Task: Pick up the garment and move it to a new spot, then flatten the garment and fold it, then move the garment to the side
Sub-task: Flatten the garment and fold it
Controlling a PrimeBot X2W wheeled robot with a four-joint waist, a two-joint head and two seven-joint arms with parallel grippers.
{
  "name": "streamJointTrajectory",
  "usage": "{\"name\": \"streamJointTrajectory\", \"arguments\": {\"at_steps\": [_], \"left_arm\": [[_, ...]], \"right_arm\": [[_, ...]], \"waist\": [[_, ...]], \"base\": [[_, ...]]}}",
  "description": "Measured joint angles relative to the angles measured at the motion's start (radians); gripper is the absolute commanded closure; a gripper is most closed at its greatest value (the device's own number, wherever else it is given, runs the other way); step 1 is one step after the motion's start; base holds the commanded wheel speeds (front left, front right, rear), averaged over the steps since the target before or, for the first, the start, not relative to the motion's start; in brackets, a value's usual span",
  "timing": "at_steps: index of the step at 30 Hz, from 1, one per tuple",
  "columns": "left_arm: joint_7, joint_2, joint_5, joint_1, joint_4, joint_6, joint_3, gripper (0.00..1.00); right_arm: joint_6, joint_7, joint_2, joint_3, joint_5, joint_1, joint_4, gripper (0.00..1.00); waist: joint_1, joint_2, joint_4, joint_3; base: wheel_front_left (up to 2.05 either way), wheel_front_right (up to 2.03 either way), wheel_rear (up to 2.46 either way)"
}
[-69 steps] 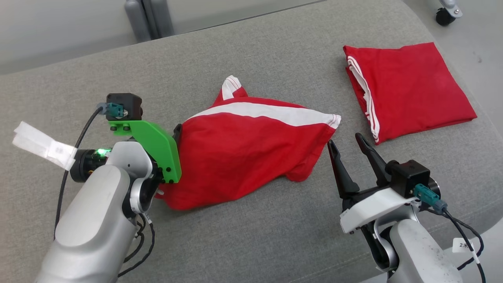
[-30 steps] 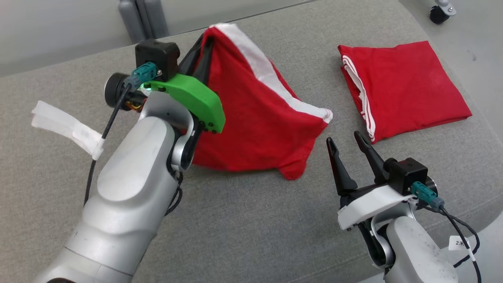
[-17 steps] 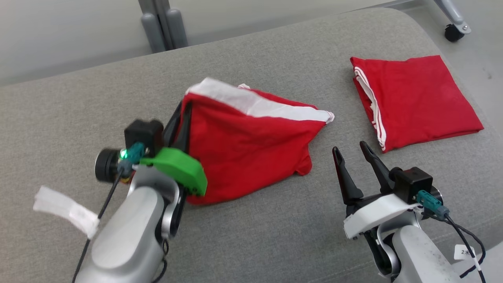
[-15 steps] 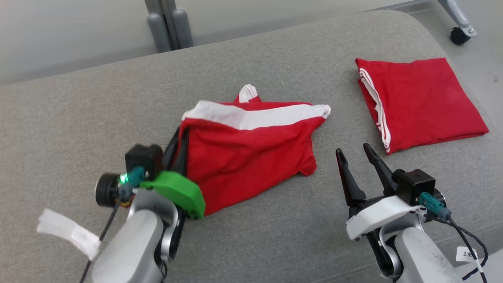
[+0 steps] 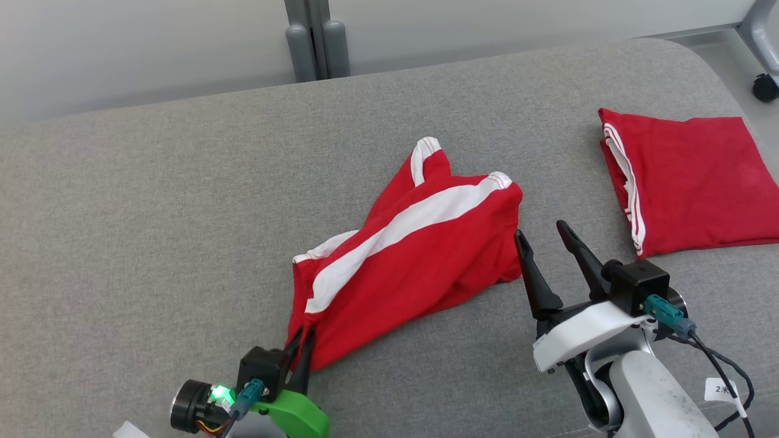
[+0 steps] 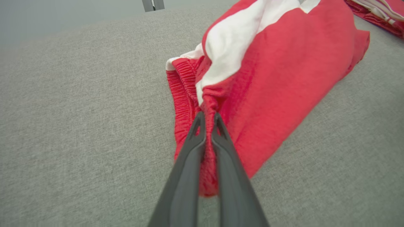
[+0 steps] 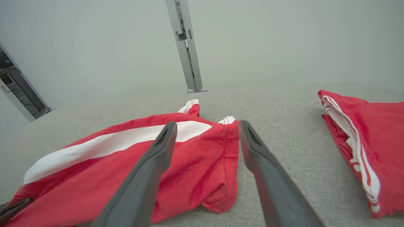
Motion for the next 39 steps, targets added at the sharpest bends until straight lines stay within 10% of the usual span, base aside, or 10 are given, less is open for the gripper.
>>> {"name": "streamJointTrajectory", "arguments": {"at_steps": [1, 2, 3, 20, 37, 38, 39], "left_arm": [[-0.008, -0.001, 0.0, 0.002, 0.007, -0.003, -0.002, 0.6], [-0.013, -0.002, 0.0, 0.002, 0.013, -0.005, -0.003, 0.07], [-0.02, -0.004, 0.0, 0.002, 0.02, -0.005, -0.004, 0.0], [-0.021, 0.044, -0.112, -0.008, -0.148, 0.016, 0.145, 0.0], [0.343, 0.033, -0.152, -0.245, 0.013, -0.144, 0.006, 0.0], [0.348, 0.03, -0.152, -0.251, 0.016, -0.157, -0.003, 0.18], [0.349, 0.026, -0.152, -0.255, 0.016, -0.166, -0.01, 0.84]], "right_arm": [[0.0, 0.0, -0.002, -0.001, 0.0, 0.001, -0.002, 0.0], [0.0, 0.001, -0.004, -0.003, 0.0, 0.001, -0.002, 0.0], [0.0, 0.002, -0.007, -0.006, 0.0, 0.004, -0.004, 0.0], [0.0, 0.006, -0.004, -0.035, -0.006, 0.015, -0.018, 0.0], [0.0, -0.005, 0.01, -0.02, -0.001, -0.002, -0.002, 0.0], [0.0, -0.005, 0.01, -0.021, 0.001, -0.004, -0.002, 0.0], [0.0, -0.006, 0.01, -0.023, 0.001, -0.005, 0.0, 0.0]], "waist": [[0.0, 0.0, 0.0, 0.0], [0.0, 0.0, 0.001, 0.001], [0.0, 0.0, 0.0, 0.002], [0.0, 0.0, -0.001, 0.003], [0.0, 0.0, -0.047, 0.022], [0.0, 0.0, -0.05, 0.024], [0.0, 0.0, -0.051, 0.025]], "base": [[0.0, 0.0, 0.0], [0.0, 0.0, 0.0], [0.0, 0.0, 0.0], [0.0, 0.0, 0.0], [0.0, 0.0, 0.0], [0.0, 0.0, 0.0], [0.0, 0.0, 0.0]]}}
